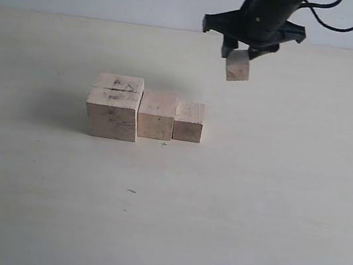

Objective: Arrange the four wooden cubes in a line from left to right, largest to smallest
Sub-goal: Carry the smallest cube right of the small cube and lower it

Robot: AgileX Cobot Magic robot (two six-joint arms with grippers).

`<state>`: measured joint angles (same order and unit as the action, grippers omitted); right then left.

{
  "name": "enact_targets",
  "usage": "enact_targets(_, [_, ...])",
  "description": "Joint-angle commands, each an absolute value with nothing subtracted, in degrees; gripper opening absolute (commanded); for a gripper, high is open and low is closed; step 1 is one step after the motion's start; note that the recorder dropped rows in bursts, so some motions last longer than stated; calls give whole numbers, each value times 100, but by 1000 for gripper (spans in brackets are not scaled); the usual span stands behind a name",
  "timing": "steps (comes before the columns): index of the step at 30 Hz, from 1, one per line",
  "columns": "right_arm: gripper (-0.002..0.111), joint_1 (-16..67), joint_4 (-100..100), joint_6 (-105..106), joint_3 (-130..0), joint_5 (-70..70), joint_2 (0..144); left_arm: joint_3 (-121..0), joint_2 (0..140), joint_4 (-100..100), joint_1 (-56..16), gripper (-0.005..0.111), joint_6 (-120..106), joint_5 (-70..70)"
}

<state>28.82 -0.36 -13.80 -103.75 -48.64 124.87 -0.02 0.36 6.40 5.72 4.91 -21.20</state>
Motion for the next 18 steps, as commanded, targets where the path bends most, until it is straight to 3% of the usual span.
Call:
enact_targets(1, [0,2416,570,-790,-10160,-5359,12282,0,0,649,532,0,472,-2102])
enact_targets(11, [0,2328,1349,-260,-8257,-4125,11352,0,0,649,532,0,472,-2102])
enact_targets(17, [0,2328,2030,1454,-7611,-3847,11328,0,0,649,532,0,472,-2102])
enact_targets(18, [0,2328,2030,2540,-7621,-3891,11328,0,0,649,532,0,472,-2102])
